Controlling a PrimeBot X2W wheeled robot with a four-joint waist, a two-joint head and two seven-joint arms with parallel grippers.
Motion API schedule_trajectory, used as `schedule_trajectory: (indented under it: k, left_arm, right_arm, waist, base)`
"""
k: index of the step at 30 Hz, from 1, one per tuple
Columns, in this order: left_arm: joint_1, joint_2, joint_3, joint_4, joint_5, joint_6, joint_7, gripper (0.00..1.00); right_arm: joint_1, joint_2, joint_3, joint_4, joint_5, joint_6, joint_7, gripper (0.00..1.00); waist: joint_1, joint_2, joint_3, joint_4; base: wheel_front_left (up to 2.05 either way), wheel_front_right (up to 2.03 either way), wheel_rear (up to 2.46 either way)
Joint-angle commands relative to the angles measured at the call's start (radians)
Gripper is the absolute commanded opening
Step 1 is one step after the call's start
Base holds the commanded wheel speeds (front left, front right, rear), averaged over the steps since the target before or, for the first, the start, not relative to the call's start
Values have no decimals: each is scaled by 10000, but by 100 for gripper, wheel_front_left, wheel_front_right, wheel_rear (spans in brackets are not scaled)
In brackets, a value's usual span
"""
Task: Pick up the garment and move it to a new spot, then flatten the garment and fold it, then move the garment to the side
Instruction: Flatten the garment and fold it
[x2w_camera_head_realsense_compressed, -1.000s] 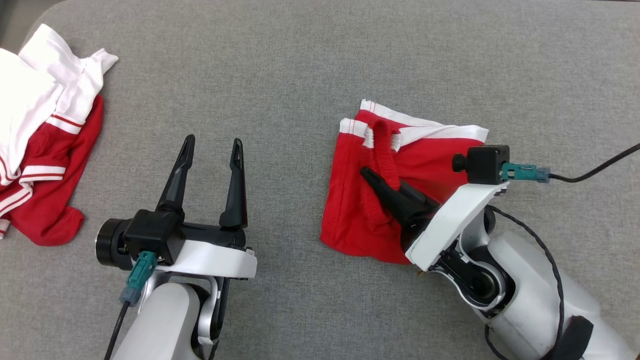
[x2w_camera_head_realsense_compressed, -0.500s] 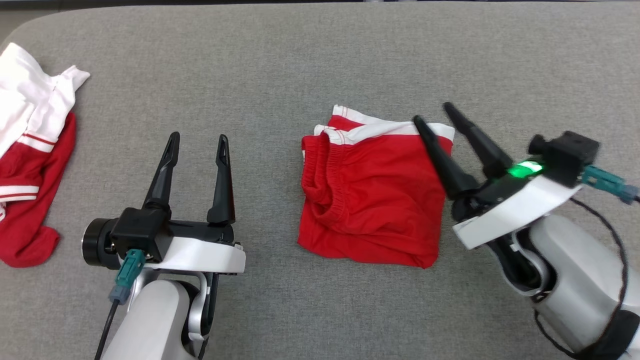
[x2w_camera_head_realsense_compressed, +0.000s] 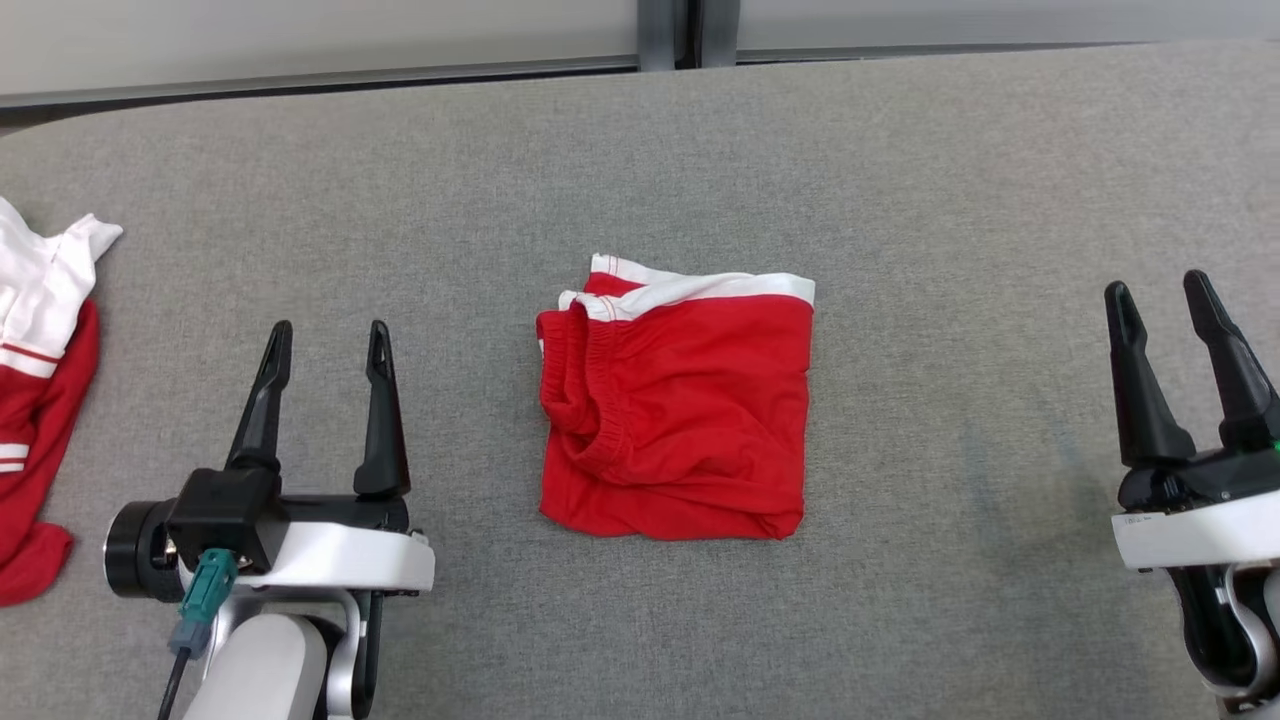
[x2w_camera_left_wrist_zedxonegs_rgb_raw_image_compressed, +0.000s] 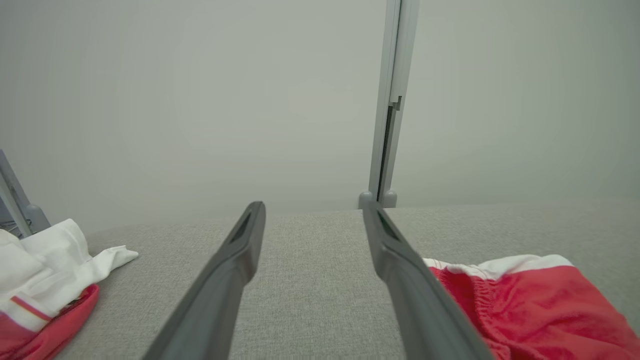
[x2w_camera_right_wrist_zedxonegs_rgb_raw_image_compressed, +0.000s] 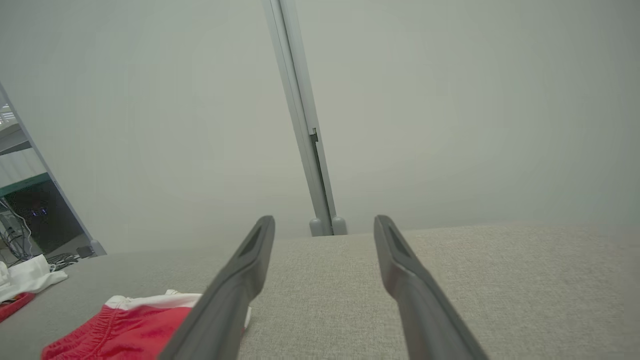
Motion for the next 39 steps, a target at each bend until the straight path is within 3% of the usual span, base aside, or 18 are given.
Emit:
schedule_trajectory:
  k: [1,9,24,39]
  left_arm:
    - [176,92,41,-48,-66,57,60,100]
    - [1248,308,3,-225,-67,257,204,100]
    - [2931,563,0,-534,-395,459,514,100]
    - [3213,770,152,-699,-538,580,623,100]
  right_arm:
    - [222,-4,-127,-43,-226,1,-45,100]
    - [1328,303,-574,-509,-1174,1,-37,100]
    - [2849,923,-1082,-776,-2324,1,954,100]
    - [3266,1262,-1390,-1136,-2631,1,1401,100]
  waist:
    - [0,0,-219,-141]
    - [0,0,-1073,-309]
    - [0,0,-2609,-310]
    - [0,0,-2876,-262]
  base:
    - [0,0,0]
    - [0,0,0]
    - [0,0,0]
    - [0,0,0]
